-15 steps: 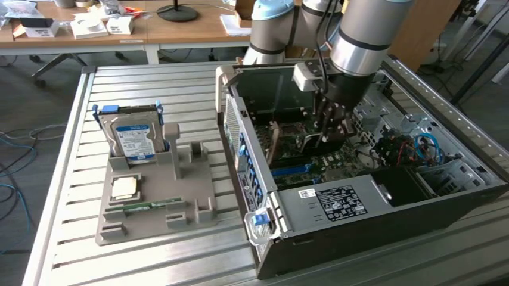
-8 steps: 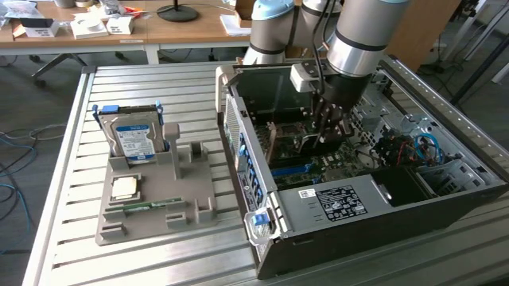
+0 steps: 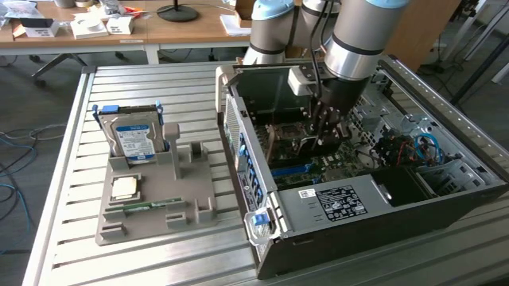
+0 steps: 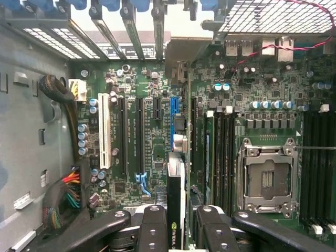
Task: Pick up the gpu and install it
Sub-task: 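Insert the gpu into the slot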
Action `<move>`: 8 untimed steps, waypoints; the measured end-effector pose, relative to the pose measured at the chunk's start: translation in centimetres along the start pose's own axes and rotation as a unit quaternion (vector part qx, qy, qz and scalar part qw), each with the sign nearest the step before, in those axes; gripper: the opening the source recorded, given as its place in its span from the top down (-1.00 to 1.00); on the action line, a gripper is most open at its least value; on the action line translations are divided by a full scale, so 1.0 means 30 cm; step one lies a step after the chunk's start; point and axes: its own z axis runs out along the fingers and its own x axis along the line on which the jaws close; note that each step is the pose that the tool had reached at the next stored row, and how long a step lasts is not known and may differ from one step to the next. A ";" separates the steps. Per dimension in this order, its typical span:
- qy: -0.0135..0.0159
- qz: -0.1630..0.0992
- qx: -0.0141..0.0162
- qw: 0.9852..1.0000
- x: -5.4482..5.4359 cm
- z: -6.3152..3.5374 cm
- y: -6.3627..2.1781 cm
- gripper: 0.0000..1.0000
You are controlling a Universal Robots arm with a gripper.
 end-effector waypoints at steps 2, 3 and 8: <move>0.000 0.000 0.000 1.000 0.000 0.007 0.002 0.47; 0.000 -0.001 0.000 1.000 0.000 0.009 0.003 0.47; 0.000 -0.001 0.001 1.000 0.001 0.013 0.012 0.47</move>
